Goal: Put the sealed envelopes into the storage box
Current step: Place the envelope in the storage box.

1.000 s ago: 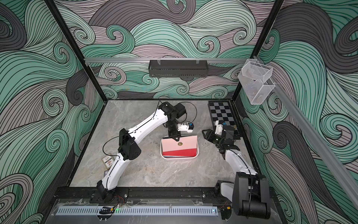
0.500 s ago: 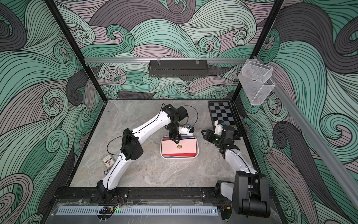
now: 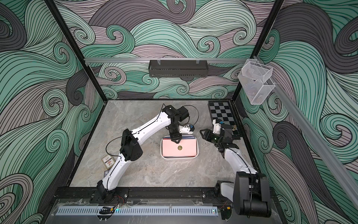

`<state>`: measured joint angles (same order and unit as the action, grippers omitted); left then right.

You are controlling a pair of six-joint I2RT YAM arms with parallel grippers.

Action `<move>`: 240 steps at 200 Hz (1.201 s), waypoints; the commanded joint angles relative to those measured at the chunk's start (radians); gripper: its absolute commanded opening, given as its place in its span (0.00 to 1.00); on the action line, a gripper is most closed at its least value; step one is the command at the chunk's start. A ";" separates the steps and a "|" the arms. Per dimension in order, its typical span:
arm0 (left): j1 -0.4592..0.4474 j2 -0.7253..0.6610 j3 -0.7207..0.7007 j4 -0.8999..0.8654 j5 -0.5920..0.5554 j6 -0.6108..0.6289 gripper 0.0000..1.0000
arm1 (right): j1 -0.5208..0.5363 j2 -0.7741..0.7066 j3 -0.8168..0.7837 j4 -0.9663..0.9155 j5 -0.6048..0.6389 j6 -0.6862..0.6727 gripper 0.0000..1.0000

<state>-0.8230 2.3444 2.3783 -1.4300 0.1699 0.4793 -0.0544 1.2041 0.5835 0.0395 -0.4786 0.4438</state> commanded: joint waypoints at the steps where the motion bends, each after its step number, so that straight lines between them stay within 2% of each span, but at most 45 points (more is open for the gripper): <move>1: 0.069 -0.201 -0.124 0.145 0.008 -0.148 0.42 | 0.056 -0.005 0.070 -0.055 0.002 -0.017 0.54; 18: 0.114 -0.389 -0.384 0.356 0.021 -0.249 0.42 | 0.130 0.000 0.111 -0.098 0.043 0.007 0.54; 35: 0.184 -0.591 -0.670 0.595 0.007 -0.404 0.44 | 0.237 0.024 0.147 -0.109 0.085 0.035 0.54; 53: 0.289 -0.786 -0.943 0.789 0.096 -0.544 0.44 | 0.353 0.088 0.202 -0.117 0.140 0.067 0.53; 71: 0.374 -0.962 -1.161 0.934 0.104 -0.661 0.44 | 0.445 0.176 0.276 -0.142 0.182 0.075 0.51; 87: 0.418 -1.073 -1.295 0.971 0.124 -0.667 0.45 | 0.513 0.253 0.347 -0.171 0.216 0.077 0.49; 126: 0.487 -1.206 -1.408 0.921 0.085 -0.666 0.46 | 0.643 0.425 0.470 -0.200 0.309 0.082 0.47; 166: 0.507 -1.230 -1.440 0.921 0.091 -0.653 0.46 | 0.731 0.548 0.564 -0.227 0.426 0.088 0.48; 240: 0.513 -1.200 -1.424 0.872 0.108 -0.613 0.46 | 0.827 0.560 0.544 -0.237 0.498 0.102 0.49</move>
<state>-0.3161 1.1355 0.9421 -0.5362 0.2600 -0.1600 0.7528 1.7786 1.1454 -0.1722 -0.0257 0.5350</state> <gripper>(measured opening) 0.460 0.483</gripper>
